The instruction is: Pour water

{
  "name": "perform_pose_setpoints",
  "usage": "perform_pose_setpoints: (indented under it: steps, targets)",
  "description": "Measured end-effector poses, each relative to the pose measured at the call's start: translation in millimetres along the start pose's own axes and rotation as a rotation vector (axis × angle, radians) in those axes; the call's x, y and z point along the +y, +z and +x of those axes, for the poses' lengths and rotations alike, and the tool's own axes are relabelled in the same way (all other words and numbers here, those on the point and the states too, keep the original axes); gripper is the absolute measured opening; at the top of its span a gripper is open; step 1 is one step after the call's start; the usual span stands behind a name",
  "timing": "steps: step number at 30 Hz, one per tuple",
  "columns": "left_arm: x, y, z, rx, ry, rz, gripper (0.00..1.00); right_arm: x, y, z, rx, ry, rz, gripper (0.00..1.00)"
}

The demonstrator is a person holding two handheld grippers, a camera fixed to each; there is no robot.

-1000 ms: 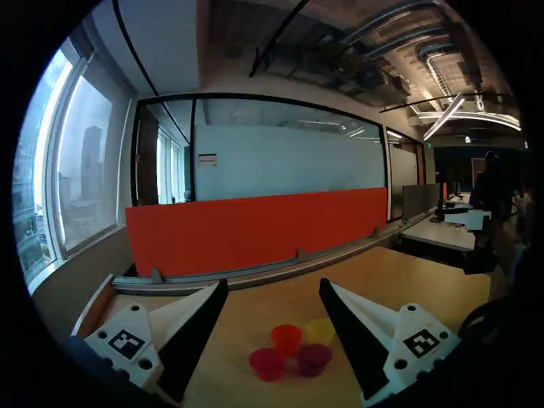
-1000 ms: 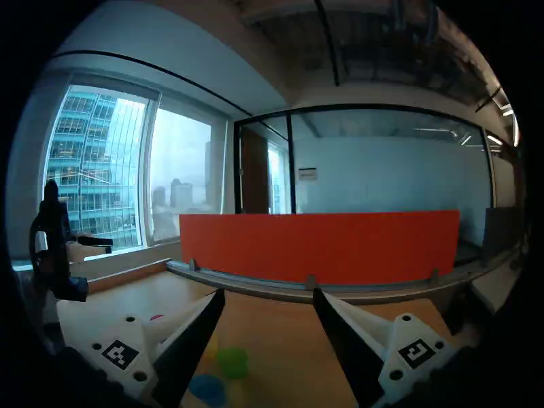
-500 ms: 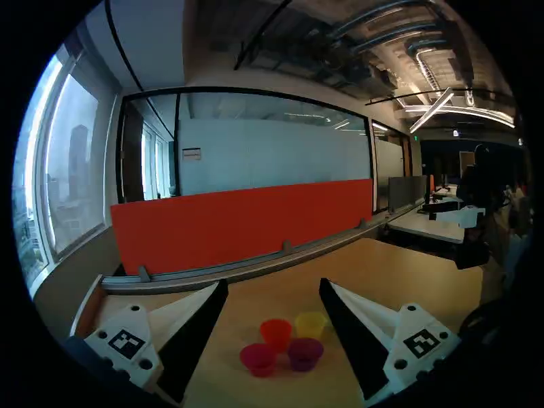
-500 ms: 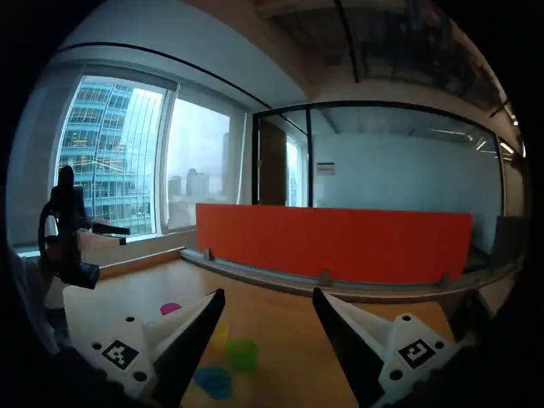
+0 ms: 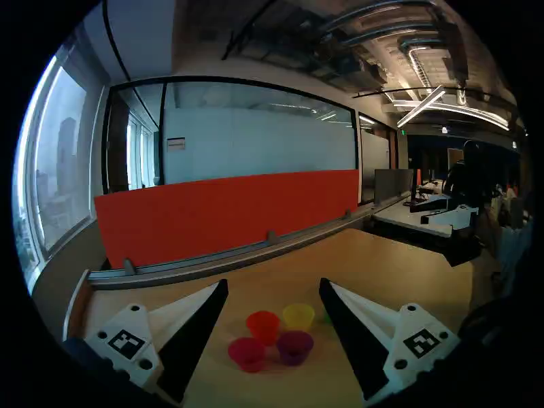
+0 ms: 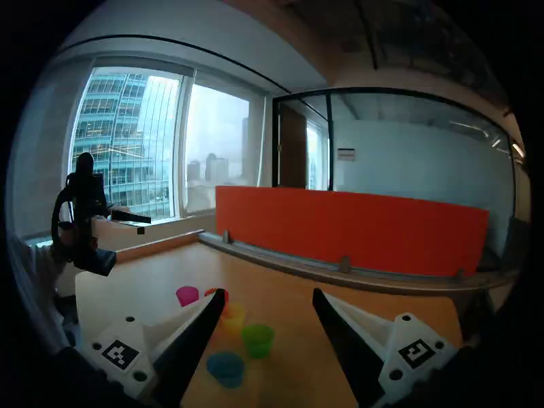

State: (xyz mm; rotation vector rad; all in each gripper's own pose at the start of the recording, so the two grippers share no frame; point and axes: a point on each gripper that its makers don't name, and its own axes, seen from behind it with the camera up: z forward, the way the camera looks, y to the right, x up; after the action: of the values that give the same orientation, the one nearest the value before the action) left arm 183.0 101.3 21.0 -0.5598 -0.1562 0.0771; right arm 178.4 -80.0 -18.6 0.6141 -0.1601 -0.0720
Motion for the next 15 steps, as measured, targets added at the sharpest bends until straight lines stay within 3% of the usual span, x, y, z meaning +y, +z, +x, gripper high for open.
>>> perform_pose_setpoints:
  steps: [15]
  targets:
    - [19.8,10.0,-12.1,-0.016,0.054,-0.082,1.00,-15.3,4.3,-29.8,-0.086,-0.058,0.065,1.00]
